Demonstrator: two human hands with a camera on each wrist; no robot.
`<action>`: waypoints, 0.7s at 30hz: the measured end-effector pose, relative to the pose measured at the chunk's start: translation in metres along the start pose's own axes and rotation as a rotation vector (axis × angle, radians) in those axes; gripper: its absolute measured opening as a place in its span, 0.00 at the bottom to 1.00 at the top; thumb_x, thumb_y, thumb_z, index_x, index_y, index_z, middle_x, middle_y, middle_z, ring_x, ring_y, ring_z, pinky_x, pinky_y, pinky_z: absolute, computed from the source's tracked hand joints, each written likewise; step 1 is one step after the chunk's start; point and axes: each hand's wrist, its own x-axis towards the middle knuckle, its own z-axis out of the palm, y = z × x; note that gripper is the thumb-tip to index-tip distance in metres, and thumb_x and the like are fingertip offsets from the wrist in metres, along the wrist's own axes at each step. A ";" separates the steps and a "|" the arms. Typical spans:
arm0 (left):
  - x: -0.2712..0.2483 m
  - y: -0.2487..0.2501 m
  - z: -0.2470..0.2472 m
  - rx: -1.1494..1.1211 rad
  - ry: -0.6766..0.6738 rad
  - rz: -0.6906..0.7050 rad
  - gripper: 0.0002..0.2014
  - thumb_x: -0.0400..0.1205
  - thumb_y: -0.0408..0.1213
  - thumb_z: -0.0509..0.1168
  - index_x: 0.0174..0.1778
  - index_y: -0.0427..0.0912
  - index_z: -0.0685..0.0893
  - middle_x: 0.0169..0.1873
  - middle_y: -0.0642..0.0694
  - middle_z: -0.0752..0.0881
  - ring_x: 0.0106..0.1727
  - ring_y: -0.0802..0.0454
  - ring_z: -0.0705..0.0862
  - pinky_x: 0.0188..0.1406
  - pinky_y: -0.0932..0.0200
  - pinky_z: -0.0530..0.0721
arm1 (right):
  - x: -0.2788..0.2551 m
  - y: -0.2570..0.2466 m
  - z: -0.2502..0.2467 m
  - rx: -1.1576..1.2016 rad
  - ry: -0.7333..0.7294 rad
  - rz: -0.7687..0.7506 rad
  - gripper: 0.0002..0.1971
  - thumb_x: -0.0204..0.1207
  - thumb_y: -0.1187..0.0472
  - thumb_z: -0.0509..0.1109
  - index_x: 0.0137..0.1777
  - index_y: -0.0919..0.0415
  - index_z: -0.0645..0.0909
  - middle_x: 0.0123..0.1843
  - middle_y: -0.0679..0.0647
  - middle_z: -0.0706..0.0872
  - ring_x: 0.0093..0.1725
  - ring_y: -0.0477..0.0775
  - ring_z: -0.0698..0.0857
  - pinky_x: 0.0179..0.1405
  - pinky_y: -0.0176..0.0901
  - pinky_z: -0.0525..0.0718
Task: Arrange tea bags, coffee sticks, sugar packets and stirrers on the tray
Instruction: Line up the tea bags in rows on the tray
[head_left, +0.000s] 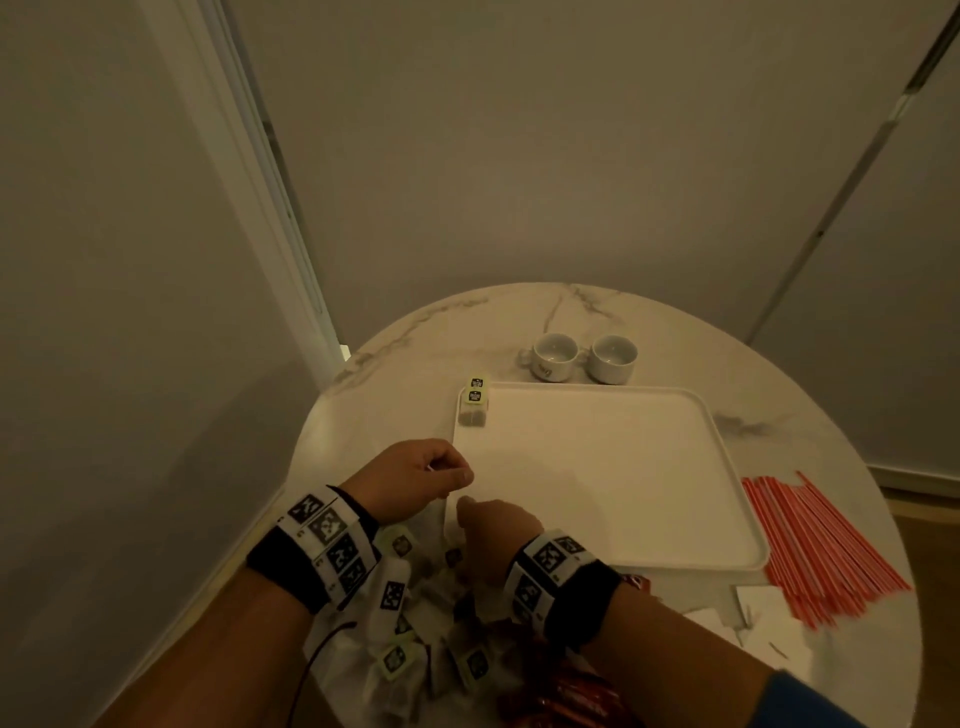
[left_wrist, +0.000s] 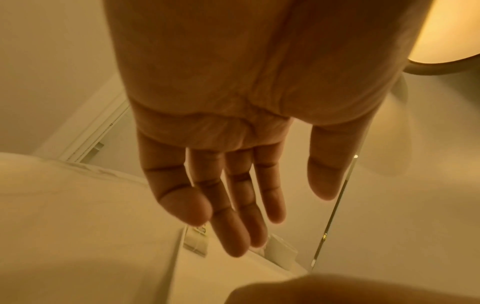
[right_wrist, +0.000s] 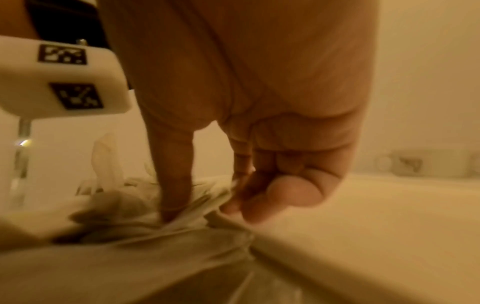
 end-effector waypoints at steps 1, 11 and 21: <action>-0.001 -0.001 0.001 0.014 -0.002 -0.005 0.02 0.80 0.40 0.69 0.46 0.48 0.86 0.40 0.51 0.87 0.43 0.55 0.85 0.47 0.64 0.81 | -0.001 0.000 -0.001 0.068 0.013 -0.020 0.28 0.79 0.54 0.68 0.75 0.61 0.66 0.68 0.61 0.79 0.65 0.64 0.79 0.57 0.48 0.77; -0.012 0.005 0.004 -0.371 -0.246 -0.122 0.19 0.69 0.39 0.69 0.57 0.46 0.83 0.47 0.42 0.89 0.45 0.49 0.87 0.45 0.54 0.85 | -0.027 0.018 -0.061 0.553 0.129 -0.292 0.16 0.73 0.64 0.75 0.57 0.56 0.75 0.40 0.48 0.84 0.30 0.42 0.81 0.25 0.37 0.81; 0.004 0.025 0.021 -0.858 0.077 -0.046 0.17 0.80 0.16 0.58 0.64 0.29 0.77 0.38 0.40 0.88 0.34 0.49 0.87 0.30 0.56 0.87 | -0.021 0.046 -0.091 1.021 0.409 -0.218 0.16 0.68 0.66 0.80 0.51 0.60 0.78 0.31 0.54 0.80 0.28 0.49 0.78 0.25 0.40 0.74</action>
